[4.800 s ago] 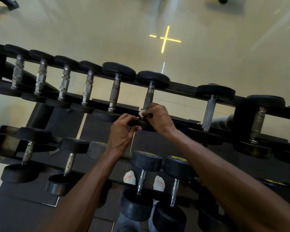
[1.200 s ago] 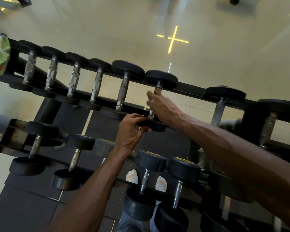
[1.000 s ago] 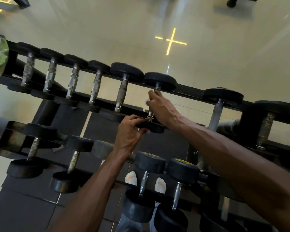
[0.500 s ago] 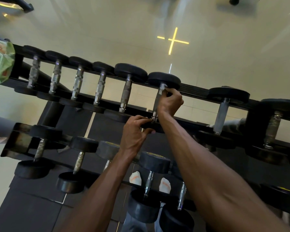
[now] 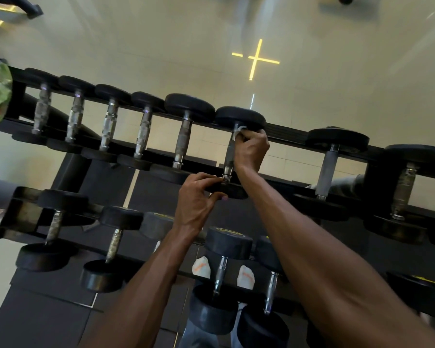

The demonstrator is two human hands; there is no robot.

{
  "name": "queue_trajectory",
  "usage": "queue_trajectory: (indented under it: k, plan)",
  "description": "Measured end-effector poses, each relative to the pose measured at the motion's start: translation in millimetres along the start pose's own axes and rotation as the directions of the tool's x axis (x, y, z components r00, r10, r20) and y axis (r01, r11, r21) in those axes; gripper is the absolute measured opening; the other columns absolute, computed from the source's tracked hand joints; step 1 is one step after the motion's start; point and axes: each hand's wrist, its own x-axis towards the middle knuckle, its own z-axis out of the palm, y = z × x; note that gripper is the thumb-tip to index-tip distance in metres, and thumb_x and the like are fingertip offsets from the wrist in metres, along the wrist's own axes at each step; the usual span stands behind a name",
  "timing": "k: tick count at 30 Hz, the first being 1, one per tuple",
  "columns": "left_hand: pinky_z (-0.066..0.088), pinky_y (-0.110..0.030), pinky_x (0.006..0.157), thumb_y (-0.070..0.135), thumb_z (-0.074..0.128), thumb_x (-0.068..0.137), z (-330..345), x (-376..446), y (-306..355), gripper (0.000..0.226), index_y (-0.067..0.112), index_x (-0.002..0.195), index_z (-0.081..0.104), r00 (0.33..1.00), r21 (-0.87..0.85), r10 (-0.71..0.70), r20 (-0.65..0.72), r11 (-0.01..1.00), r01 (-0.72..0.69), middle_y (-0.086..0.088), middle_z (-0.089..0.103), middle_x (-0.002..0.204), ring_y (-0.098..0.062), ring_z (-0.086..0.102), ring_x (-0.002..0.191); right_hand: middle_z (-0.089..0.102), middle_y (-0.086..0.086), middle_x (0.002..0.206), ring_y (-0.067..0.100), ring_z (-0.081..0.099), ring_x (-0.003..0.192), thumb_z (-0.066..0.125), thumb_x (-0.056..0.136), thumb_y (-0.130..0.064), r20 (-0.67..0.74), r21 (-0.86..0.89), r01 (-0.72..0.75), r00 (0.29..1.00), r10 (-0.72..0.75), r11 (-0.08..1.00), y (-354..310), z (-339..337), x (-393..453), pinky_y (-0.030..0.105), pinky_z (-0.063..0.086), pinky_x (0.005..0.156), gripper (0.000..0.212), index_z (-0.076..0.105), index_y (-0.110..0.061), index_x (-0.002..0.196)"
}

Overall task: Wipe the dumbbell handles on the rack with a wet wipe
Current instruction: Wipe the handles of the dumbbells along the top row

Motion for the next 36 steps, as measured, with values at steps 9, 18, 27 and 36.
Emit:
queue_trajectory:
  k: [9,18,27,36]
  plan:
    - [0.055,-0.035,0.095,0.029,0.092,0.069,-1,-2,3,0.047,0.02,0.114,0.079,1.0,0.001,0.006,-0.014,1.0,-0.006,0.006,0.07,0.111,-0.013,0.063,0.106,0.049,0.016,0.128,0.028,0.051,0.111,0.061,0.083,0.016,0.358,-0.549,0.592,0.804,-0.475,0.589,12,-2,-8,0.032,0.06,0.082,0.048,0.061,-0.002,0.128]
    - [0.057,-0.041,0.09,0.027,0.092,0.07,-1,-2,4,0.048,0.02,0.115,0.078,1.0,-0.001,0.011,0.011,1.0,-0.011,0.014,0.062,0.107,-0.017,0.064,0.101,0.056,0.001,0.105,0.014,0.056,0.089,0.057,0.1,-0.029,0.824,-0.066,0.922,0.266,-0.501,0.381,25,-63,-18,0.023,0.05,0.074,0.021,0.068,-0.012,0.099]
    - [0.056,-0.038,0.093,0.031,0.092,0.07,0,-2,0,0.049,0.018,0.115,0.078,1.0,0.012,0.019,0.001,1.0,-0.019,0.003,0.069,0.112,-0.017,0.064,0.103,0.074,-0.003,0.097,0.009,0.071,0.087,0.077,0.087,-0.008,0.564,-0.147,0.191,0.822,-0.076,0.971,49,-66,-8,0.025,0.062,0.075,0.01,0.079,-0.017,0.09]
    - [0.057,-0.037,0.092,0.032,0.091,0.071,0,-2,-2,0.051,0.017,0.117,0.077,1.0,0.04,0.025,0.01,0.999,-0.025,0.0,0.069,0.113,-0.017,0.063,0.104,0.062,0.005,0.099,0.014,0.053,0.086,0.067,0.094,-0.019,0.833,-0.078,0.769,0.399,-0.382,0.635,21,-62,-18,0.027,0.046,0.073,0.015,0.078,-0.01,0.101]
